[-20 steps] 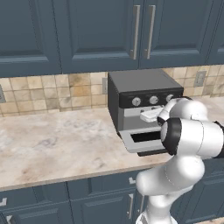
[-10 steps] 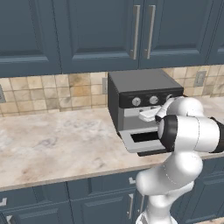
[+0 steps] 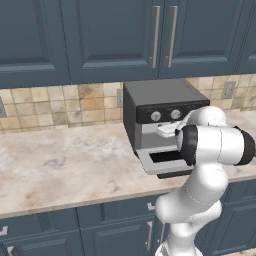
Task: Pull the toaster oven rack outwards. Pick up the baguette from the plate and place it on the toaster oven rack. Close the toaster oven door fully and set the temperature to the lowest setting.
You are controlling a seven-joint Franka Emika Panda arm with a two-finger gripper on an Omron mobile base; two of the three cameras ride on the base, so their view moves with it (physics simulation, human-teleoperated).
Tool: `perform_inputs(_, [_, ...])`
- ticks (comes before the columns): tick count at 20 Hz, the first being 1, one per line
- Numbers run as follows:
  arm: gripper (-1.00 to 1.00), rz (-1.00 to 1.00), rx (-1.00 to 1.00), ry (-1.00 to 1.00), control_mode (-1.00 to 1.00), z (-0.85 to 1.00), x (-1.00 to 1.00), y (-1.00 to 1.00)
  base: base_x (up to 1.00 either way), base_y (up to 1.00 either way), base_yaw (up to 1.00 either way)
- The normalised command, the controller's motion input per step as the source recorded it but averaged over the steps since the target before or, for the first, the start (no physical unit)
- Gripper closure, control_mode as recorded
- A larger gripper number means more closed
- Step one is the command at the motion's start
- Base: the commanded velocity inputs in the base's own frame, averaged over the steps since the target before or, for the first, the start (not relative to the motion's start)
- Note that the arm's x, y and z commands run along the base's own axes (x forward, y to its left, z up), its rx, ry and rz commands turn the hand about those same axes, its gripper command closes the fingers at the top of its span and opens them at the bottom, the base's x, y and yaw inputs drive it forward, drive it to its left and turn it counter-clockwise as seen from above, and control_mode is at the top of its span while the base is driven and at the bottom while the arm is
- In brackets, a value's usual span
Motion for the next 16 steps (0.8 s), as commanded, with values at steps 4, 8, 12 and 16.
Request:
perform_inputs(4, [-1.0,-0.07,0.0,0.0,-1.0,-0.15,0.14,0.0,0.0,0.0,0.0])
perform_inputs(8, [-1.0,-0.08,0.0,0.0,-1.0,-0.17,0.13,0.0,0.0,0.0,0.0])
perform_inputs(12, [-1.0,-0.08,0.0,0.0,-1.0,-0.13,0.16,0.0,0.0,0.0,0.0])
perform_inputs(16, [-1.0,-0.06,0.0,0.03,-1.0,-0.1,0.2,0.0,0.0,0.0,0.0])
